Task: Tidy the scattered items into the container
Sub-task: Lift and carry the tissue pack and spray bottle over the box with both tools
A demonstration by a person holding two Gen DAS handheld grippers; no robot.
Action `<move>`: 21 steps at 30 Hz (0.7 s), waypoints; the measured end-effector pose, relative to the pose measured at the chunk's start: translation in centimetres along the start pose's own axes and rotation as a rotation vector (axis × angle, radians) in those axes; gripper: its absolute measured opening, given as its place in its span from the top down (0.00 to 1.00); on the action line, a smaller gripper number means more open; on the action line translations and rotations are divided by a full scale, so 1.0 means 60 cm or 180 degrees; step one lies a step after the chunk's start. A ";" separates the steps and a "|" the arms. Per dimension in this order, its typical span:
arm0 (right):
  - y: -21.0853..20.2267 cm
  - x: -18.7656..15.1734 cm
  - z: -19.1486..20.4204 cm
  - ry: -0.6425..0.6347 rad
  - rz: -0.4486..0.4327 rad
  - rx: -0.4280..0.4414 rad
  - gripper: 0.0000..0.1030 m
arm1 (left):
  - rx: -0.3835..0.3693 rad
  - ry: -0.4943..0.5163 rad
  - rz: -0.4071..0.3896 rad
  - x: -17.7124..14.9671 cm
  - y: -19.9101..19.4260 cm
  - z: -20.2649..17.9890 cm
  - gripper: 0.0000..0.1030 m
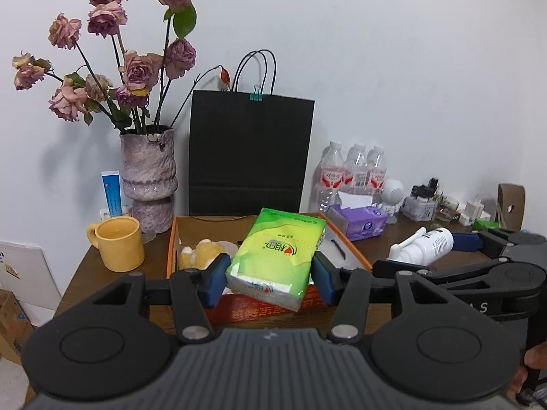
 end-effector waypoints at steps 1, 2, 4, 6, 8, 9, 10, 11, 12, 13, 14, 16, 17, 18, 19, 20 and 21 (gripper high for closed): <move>0.009 0.001 -0.001 -0.0018 0.0032 -0.0006 0.06 | 0.0020 0.0016 0.0012 0.001 0.005 0.001 0.49; 0.017 0.003 -0.003 -0.0035 0.0062 -0.0008 0.06 | 0.0040 0.0028 0.0028 0.003 0.012 0.001 0.49; 0.034 0.005 -0.004 -0.0062 0.0117 0.0005 0.06 | 0.0105 0.0051 0.0070 0.003 0.027 0.005 0.49; 0.053 0.006 -0.005 -0.0069 0.0196 0.0039 0.06 | 0.0172 0.0070 0.0119 0.003 0.043 0.008 0.49; 0.073 0.007 -0.007 -0.0063 0.0275 0.0072 0.06 | 0.0203 0.0073 0.0197 0.001 0.062 0.014 0.49; 0.082 0.007 -0.008 -0.0063 0.0307 0.0084 0.06 | 0.0215 0.0074 0.0234 0.001 0.071 0.017 0.49; 0.092 0.007 -0.010 -0.0065 0.0339 0.0092 0.06 | 0.0231 0.0077 0.0267 0.000 0.080 0.020 0.49; 0.101 0.007 -0.011 -0.0066 0.0371 0.0100 0.06 | 0.0251 0.0081 0.0298 0.000 0.088 0.023 0.49; 0.111 0.007 -0.013 -0.0068 0.0403 0.0108 0.06 | 0.0275 0.0083 0.0333 0.000 0.098 0.026 0.49; 0.120 0.007 -0.015 -0.0067 0.0435 0.0116 0.06 | 0.0298 0.0086 0.0370 0.000 0.107 0.030 0.49; 0.130 0.006 -0.017 -0.0066 0.0468 0.0124 0.06 | 0.0317 0.0092 0.0404 0.000 0.117 0.034 0.49; 0.150 0.005 -0.023 -0.0060 0.0532 0.0136 0.06 | 0.0357 0.0110 0.0472 0.002 0.135 0.040 0.49; 0.160 0.004 -0.025 -0.0056 0.0562 0.0142 0.06 | 0.0377 0.0121 0.0495 0.003 0.144 0.043 0.49; 0.171 0.003 -0.029 -0.0051 0.0595 0.0147 0.06 | 0.0396 0.0130 0.0514 0.005 0.151 0.046 0.49; 0.181 0.001 -0.032 -0.0046 0.0626 0.0151 0.06 | 0.0410 0.0135 0.0535 0.007 0.159 0.049 0.49; 0.191 0.000 -0.035 -0.0041 0.0657 0.0153 0.06 | 0.0417 0.0134 0.0556 0.009 0.167 0.052 0.49; 0.201 -0.002 -0.038 -0.0036 0.0685 0.0155 0.06 | 0.0423 0.0133 0.0575 0.011 0.174 0.054 0.49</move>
Point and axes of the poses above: each gripper's, at about its wrist camera, not at the fingertips, and y roughly the way its jaws point, z to its left, x to its top, the point moved 6 cm from there along y, roughly the way its jaws point, and after that the axes turned 12 degrees about -y, right-handed, at the moved point
